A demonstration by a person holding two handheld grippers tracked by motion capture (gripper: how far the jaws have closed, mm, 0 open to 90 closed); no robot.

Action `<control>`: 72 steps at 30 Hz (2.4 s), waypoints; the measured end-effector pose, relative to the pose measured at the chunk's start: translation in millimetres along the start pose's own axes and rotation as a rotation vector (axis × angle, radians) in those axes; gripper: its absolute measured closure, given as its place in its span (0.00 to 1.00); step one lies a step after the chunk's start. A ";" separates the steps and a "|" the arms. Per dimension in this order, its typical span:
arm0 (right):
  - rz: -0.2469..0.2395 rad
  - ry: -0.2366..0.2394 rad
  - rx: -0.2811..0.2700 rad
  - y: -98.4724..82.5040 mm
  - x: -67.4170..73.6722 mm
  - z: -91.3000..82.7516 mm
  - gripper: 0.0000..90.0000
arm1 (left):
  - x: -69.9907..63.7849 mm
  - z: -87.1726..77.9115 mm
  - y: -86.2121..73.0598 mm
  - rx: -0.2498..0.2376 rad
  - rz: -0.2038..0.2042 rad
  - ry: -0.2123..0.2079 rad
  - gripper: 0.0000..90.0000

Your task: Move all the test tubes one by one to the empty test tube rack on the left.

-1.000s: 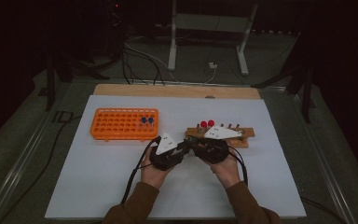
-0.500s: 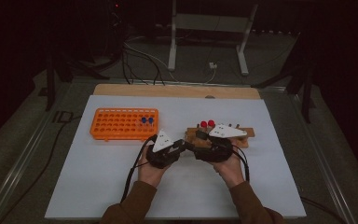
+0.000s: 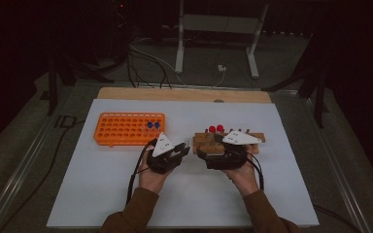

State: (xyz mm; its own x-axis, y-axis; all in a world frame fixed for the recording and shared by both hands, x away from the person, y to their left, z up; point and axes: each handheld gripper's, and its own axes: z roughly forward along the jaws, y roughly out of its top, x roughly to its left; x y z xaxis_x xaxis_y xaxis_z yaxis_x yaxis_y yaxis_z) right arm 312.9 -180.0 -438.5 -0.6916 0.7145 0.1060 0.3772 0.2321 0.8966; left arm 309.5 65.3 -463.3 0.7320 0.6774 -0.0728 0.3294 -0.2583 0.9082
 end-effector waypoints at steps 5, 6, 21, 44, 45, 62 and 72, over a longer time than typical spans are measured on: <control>0.001 -0.013 0.004 -3.4 -3.1 -3.7 0.07 | 4.3 -5.1 -0.1 0.000 -0.005 0.012 0.84; -0.001 -0.014 0.002 -4.1 -3.7 -4.6 0.06 | 5.0 -5.8 -0.1 -0.003 -0.006 0.014 0.84; 0.012 -0.054 -0.007 -15.7 -16.6 -21.7 0.01 | 16.7 -19.3 0.0 -0.012 -0.019 0.045 0.84; 0.024 -0.092 -0.013 -25.7 -28.9 -40.2 0.00 | 41.2 -43.1 -3.0 -0.024 -0.040 0.120 0.84; 0.025 -0.092 -0.014 -25.7 -28.8 -40.4 0.00 | 43.0 -44.6 -3.0 -0.025 -0.041 0.124 0.84; 0.027 -0.089 -0.017 -25.8 -29.1 -41.0 0.00 | 79.6 -65.9 -3.7 -0.030 -0.062 0.240 0.84; 0.030 -0.088 -0.023 -25.4 -29.8 -42.0 0.00 | 96.1 -66.5 -8.2 -0.034 -0.078 0.309 0.84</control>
State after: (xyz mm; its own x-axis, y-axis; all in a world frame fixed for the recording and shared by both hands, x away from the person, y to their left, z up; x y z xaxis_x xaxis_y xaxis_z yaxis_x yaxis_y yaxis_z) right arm 298.0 -234.9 -446.5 -0.6228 0.7765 0.0956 0.3821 0.1953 0.9033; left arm 337.6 178.3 -450.3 0.4874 0.8730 -0.0191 0.3541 -0.1776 0.9182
